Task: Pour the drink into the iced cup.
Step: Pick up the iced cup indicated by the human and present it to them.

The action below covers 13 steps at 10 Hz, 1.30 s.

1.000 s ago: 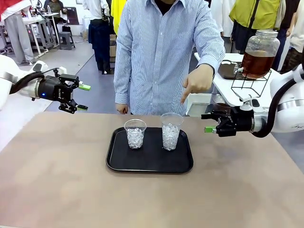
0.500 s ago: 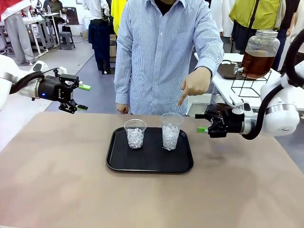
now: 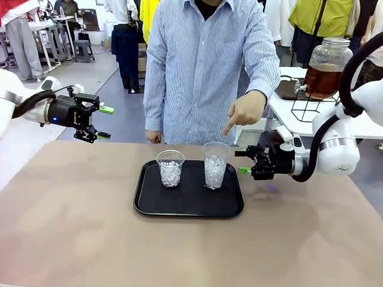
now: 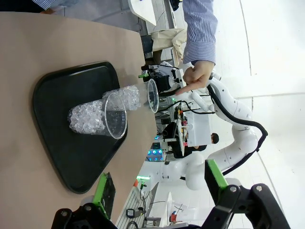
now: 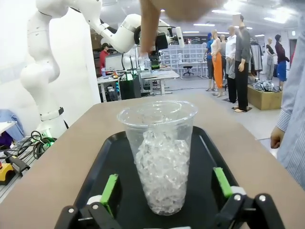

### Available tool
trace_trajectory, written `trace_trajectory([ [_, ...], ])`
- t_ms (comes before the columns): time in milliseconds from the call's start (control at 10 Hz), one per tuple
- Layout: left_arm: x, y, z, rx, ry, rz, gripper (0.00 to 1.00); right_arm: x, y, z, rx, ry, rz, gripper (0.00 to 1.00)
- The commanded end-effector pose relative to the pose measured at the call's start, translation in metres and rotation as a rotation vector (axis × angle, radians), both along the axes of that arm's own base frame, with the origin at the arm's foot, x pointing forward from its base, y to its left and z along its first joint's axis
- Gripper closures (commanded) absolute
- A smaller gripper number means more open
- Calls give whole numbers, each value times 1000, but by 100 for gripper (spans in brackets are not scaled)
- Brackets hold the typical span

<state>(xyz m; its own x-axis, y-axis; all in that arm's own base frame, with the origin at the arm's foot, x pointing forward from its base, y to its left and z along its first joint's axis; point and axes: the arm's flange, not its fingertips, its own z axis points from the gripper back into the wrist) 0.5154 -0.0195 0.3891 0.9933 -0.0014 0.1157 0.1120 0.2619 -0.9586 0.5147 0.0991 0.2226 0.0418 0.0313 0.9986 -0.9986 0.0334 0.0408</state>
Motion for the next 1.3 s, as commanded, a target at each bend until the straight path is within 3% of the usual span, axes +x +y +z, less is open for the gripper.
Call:
trace_trajectory([
  [0, -2, 0, 1, -1, -2, 1, 0, 11, 12, 1, 17, -9, 0, 0],
  [1200, -2, 0, 1, -1, -2, 1, 0, 24, 56, -9, 7, 79, 110, 0],
])
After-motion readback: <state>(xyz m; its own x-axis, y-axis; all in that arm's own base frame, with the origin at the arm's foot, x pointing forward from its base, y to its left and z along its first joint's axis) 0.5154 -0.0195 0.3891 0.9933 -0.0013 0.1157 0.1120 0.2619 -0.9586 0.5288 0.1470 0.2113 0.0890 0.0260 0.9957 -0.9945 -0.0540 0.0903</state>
